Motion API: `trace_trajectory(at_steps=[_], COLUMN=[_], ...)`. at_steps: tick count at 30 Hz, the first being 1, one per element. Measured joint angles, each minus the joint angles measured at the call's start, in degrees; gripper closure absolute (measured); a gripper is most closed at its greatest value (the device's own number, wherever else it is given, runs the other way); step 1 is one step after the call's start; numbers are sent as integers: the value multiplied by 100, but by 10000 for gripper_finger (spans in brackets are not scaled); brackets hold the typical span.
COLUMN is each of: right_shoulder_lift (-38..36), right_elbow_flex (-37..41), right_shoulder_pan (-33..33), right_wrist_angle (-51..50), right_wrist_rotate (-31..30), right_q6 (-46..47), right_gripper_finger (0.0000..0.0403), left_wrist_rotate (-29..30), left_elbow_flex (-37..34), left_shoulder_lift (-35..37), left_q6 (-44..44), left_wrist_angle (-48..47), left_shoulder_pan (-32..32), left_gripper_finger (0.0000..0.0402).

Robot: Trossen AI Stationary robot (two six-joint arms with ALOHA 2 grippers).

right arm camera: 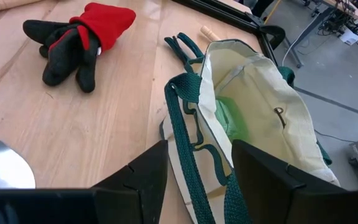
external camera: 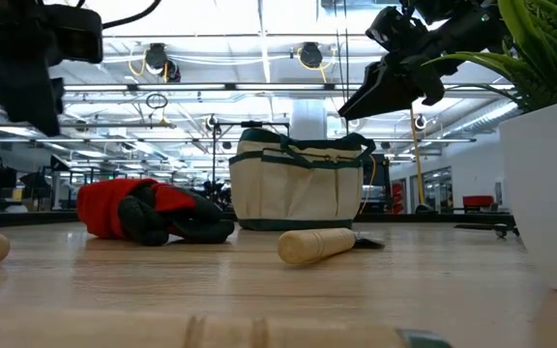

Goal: Pick & Place Garden tools in Gardening bag
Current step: Put the bottom left brown trowel into the gardening bag

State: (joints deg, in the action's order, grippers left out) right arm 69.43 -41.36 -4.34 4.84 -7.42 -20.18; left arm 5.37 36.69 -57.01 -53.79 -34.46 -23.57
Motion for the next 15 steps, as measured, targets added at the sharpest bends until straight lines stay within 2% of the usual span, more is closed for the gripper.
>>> trace_trajectory(at_steps=[3, 9, 12, 15], right_shoulder_lift=[0, 0, 0, 0], right_elbow_flex=[0, 2, 1, 2], right_shoulder_pan=[0, 0, 0, 0], right_wrist_angle=[-36, -149, -262, -339], right_wrist_rotate=[0, 0, 1, 1], right_q6=[-3, -9, -6, -4], right_gripper_finger=[232, 232, 232, 232], left_wrist_rotate=[0, -147, -557, -1253], left_elbow_flex=[0, 0, 0, 0], left_shoulder_lift=[-1, -135, -371, -703], left_q6=[-998, -2295, -2929, -3665], left_wrist_angle=[-29, -45, -19, -23], left_shoulder_pan=[-267, -752, -918, -1044], left_gripper_finger=[293, 293, 293, 293])
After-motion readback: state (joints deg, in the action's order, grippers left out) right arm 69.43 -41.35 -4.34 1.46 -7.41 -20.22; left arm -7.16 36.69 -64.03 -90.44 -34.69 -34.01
